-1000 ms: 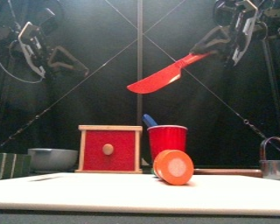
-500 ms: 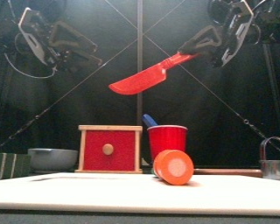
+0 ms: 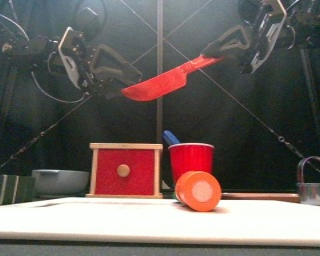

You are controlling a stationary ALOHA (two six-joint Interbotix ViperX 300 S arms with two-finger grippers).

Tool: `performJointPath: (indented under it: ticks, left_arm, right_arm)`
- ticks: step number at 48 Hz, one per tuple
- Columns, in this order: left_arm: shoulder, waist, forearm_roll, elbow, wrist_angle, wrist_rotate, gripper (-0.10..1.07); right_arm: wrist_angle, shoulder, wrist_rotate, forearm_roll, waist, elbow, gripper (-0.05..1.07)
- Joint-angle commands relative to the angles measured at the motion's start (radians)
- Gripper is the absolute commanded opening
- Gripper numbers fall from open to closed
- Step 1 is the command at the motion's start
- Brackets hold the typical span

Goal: Grab knife with other hand

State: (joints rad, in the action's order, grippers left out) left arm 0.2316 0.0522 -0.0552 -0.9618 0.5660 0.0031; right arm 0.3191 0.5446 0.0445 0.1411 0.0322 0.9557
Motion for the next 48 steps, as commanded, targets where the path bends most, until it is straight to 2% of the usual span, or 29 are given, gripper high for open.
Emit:
performJointPath:
  ticks: [1, 9, 21, 30, 41, 48]
  left_arm:
    - [-0.009, 0.002, -0.008, 0.021, 0.008, 0.002, 0.59]
    - [-0.034, -0.005, -0.037, 0.031, 0.008, 0.0, 0.47]
    - [-0.034, 0.008, -0.037, 0.034, 0.008, 0.002, 0.45]
    - [-0.035, 0.008, -0.041, 0.034, 0.009, 0.005, 0.5]
    - [-0.052, 0.014, -0.038, 0.034, 0.009, 0.005, 0.7]
    - [-0.066, 0.014, -0.037, 0.044, 0.011, 0.003, 0.71]
  right_arm:
    - [0.009, 0.006, 0.0, -0.002, -0.003, -0.023, 0.44]
    - [0.011, 0.006, 0.002, -0.002, -0.003, -0.025, 0.44]
    - [0.011, 0.008, 0.0, 0.002, -0.008, -0.021, 0.44]
    - [0.011, 0.006, 0.0, -0.002, -0.014, -0.025, 0.44]
    - [0.011, 0.002, 0.0, -0.002, -0.023, -0.025, 0.44]
    - [0.011, 0.002, 0.0, -0.002, -0.026, -0.023, 0.44]
